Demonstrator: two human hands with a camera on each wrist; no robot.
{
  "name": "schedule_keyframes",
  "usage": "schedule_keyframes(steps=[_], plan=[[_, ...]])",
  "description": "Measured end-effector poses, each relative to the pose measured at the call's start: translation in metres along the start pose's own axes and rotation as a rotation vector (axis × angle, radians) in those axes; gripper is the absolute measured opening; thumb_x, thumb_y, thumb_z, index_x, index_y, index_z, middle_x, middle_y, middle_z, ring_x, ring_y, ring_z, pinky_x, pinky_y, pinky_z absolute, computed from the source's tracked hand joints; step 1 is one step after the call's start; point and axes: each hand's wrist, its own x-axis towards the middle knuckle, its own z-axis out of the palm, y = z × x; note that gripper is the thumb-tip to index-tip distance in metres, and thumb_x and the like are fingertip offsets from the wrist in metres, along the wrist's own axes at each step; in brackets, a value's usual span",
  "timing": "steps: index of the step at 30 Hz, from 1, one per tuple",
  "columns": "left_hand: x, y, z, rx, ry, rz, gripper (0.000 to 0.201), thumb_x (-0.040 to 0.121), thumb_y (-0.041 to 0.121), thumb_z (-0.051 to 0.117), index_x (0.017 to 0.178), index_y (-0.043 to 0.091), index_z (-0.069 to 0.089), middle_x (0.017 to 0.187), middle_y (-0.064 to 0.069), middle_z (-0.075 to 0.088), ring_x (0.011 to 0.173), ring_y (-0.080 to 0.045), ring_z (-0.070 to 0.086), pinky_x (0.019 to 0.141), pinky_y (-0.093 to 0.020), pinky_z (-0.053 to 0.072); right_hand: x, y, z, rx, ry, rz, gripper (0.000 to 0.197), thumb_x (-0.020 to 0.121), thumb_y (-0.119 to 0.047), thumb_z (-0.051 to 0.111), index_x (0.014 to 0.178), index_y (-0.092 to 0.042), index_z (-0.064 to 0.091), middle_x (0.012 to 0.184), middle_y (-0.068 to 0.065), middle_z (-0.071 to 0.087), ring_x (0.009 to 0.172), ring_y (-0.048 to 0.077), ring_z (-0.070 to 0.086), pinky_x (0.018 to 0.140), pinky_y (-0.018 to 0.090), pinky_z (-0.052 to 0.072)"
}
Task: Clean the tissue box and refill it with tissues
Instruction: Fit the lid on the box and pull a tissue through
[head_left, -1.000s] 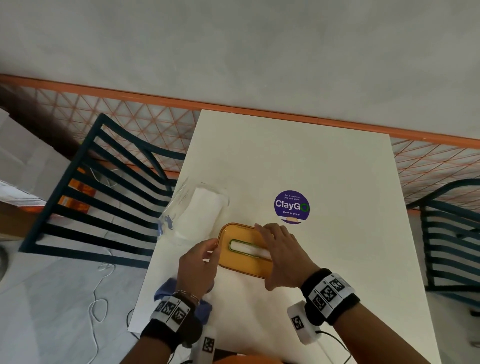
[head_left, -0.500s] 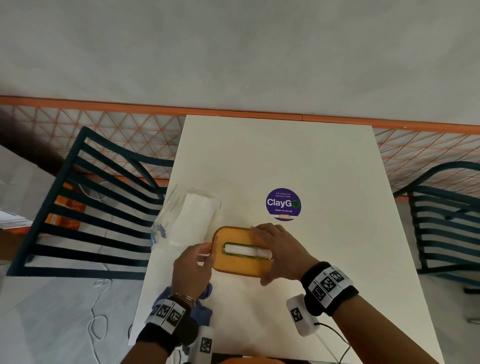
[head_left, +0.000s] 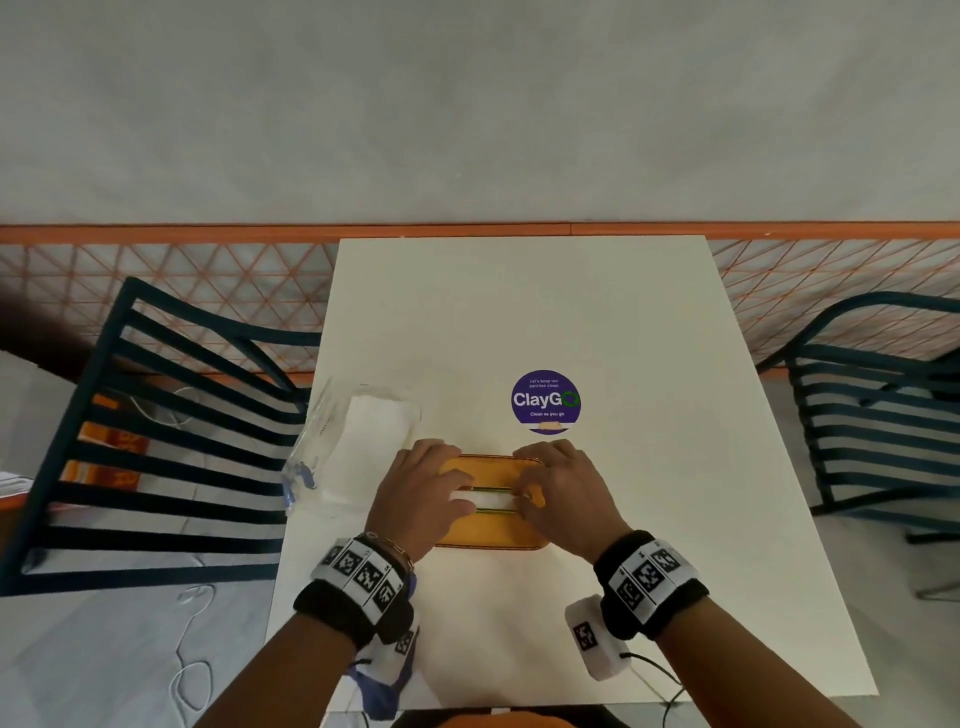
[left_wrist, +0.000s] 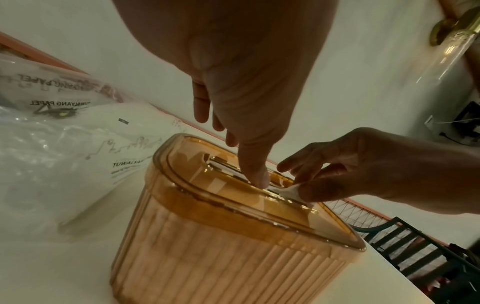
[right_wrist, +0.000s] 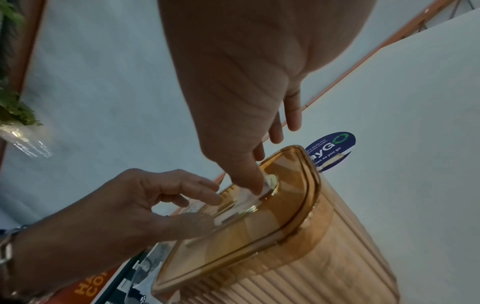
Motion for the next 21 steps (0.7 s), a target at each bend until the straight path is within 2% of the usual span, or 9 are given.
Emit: schedule_keyframes(steps=[2, 5, 8, 10, 15, 17, 21], plan=[[0.000, 0.003, 0.002, 0.000, -0.008, 0.004, 0.027, 0.082, 0.050, 0.071, 0.102, 0.033, 0.079, 0.126, 0.008, 0.064, 0.123, -0.017, 0.052, 0.095, -0.035, 0.046, -0.001, 0.000, 0.001, 0.023, 0.027, 0.026, 0.009, 0.081, -0.033, 0.074, 0.088, -0.030, 0.079, 0.123, -0.008, 0.070, 0.110, 0.020, 0.060, 0.089, 0.037, 0.055], [0.000, 0.005, 0.002, -0.004, 0.007, -0.010, 0.029, 0.079, 0.053, 0.072, 0.099, 0.033, 0.078, 0.122, 0.008, 0.066, 0.120, -0.017, 0.055, 0.092, -0.035, 0.048, -0.002, 0.006, -0.003, 0.167, 0.071, 0.121, 0.012, 0.083, -0.033, 0.073, 0.092, -0.026, 0.077, 0.123, -0.009, 0.070, 0.111, 0.018, 0.058, 0.090, 0.029, 0.050], [0.000, 0.004, 0.000, -0.017, 0.052, -0.038, 0.016, 0.080, 0.043, 0.077, 0.089, 0.030, 0.079, 0.116, 0.006, 0.068, 0.115, -0.018, 0.056, 0.089, -0.038, 0.052, -0.005, 0.012, -0.009, 0.293, 0.053, 0.211, 0.010, 0.085, -0.035, 0.075, 0.093, -0.028, 0.072, 0.119, -0.014, 0.070, 0.110, 0.012, 0.056, 0.088, 0.024, 0.045], [-0.001, 0.000, -0.001, -0.036, 0.060, -0.054, 0.009, 0.081, 0.038, 0.078, 0.084, 0.030, 0.078, 0.115, 0.005, 0.069, 0.115, -0.019, 0.057, 0.089, -0.040, 0.051, -0.007, 0.015, -0.011, 0.318, 0.021, 0.227, 0.009, 0.087, -0.036, 0.074, 0.093, -0.029, 0.070, 0.113, -0.015, 0.070, 0.105, 0.011, 0.058, 0.088, 0.024, 0.047], [-0.003, -0.014, -0.004, -0.120, -0.054, -0.155, 0.009, 0.088, 0.041, 0.070, 0.087, 0.035, 0.076, 0.130, 0.012, 0.061, 0.125, -0.012, 0.048, 0.098, -0.034, 0.037, -0.009, 0.016, -0.011, 0.363, -0.022, 0.292, 0.010, 0.092, -0.037, 0.070, 0.099, -0.030, 0.071, 0.109, -0.015, 0.071, 0.103, 0.010, 0.059, 0.088, 0.026, 0.047], [-0.003, -0.017, -0.010, -0.163, -0.079, -0.168, 0.010, 0.089, 0.041, 0.069, 0.092, 0.036, 0.077, 0.132, 0.013, 0.059, 0.127, -0.011, 0.046, 0.099, -0.032, 0.035, -0.009, 0.014, -0.013, 0.358, -0.024, 0.291, 0.008, 0.093, -0.035, 0.069, 0.099, -0.030, 0.070, 0.108, -0.015, 0.071, 0.101, 0.010, 0.058, 0.088, 0.027, 0.047], [0.005, -0.010, -0.015, -0.159, -0.157, -0.128, 0.029, 0.096, 0.042, 0.061, 0.125, 0.041, 0.068, 0.147, 0.010, 0.050, 0.139, -0.015, 0.039, 0.110, -0.038, 0.034, -0.007, 0.008, -0.016, 0.246, -0.012, 0.133, 0.009, 0.090, -0.024, 0.071, 0.099, -0.027, 0.072, 0.102, -0.014, 0.074, 0.094, 0.016, 0.060, 0.084, 0.031, 0.046]])
